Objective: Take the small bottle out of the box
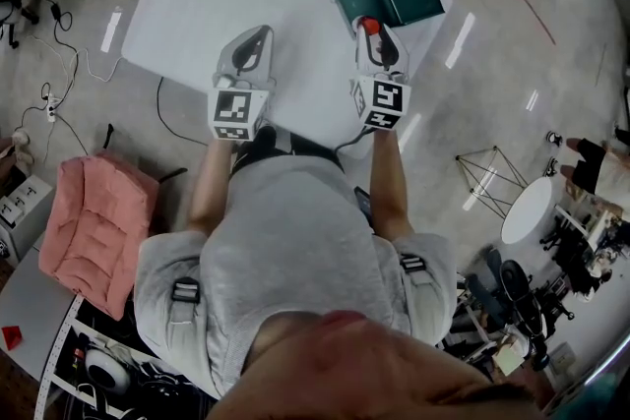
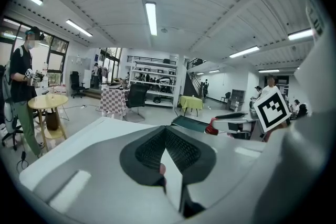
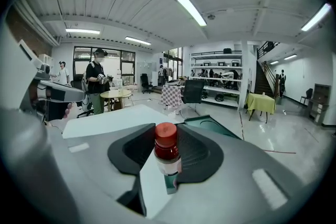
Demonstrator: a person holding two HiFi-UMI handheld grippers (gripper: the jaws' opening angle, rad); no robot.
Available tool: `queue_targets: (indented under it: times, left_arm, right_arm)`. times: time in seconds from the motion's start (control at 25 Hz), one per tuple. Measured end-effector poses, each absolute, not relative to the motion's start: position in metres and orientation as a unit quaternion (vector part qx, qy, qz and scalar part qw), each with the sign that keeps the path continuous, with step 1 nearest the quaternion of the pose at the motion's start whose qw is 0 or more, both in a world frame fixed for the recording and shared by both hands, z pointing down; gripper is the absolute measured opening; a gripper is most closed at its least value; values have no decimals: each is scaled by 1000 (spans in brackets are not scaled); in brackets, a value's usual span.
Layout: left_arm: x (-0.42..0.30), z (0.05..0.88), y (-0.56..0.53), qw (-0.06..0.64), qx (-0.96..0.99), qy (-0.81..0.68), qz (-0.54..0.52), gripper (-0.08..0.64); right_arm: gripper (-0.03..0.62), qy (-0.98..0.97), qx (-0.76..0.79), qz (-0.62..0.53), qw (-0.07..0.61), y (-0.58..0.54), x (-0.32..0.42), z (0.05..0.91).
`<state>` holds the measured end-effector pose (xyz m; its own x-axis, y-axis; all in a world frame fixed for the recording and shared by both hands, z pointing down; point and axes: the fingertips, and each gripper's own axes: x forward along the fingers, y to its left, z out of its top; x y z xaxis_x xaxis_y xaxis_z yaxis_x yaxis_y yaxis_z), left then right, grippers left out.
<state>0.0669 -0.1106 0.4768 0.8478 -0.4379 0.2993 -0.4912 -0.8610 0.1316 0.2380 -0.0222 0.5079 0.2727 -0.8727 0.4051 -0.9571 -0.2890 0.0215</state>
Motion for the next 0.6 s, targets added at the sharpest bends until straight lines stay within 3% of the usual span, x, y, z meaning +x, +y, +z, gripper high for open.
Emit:
queue_targets:
  times: [0.6]
  left_arm:
    - [7,462,-122,102,944,-293,115,12]
  right_arm:
    - [132,-632,751,133,134,-55,181,484]
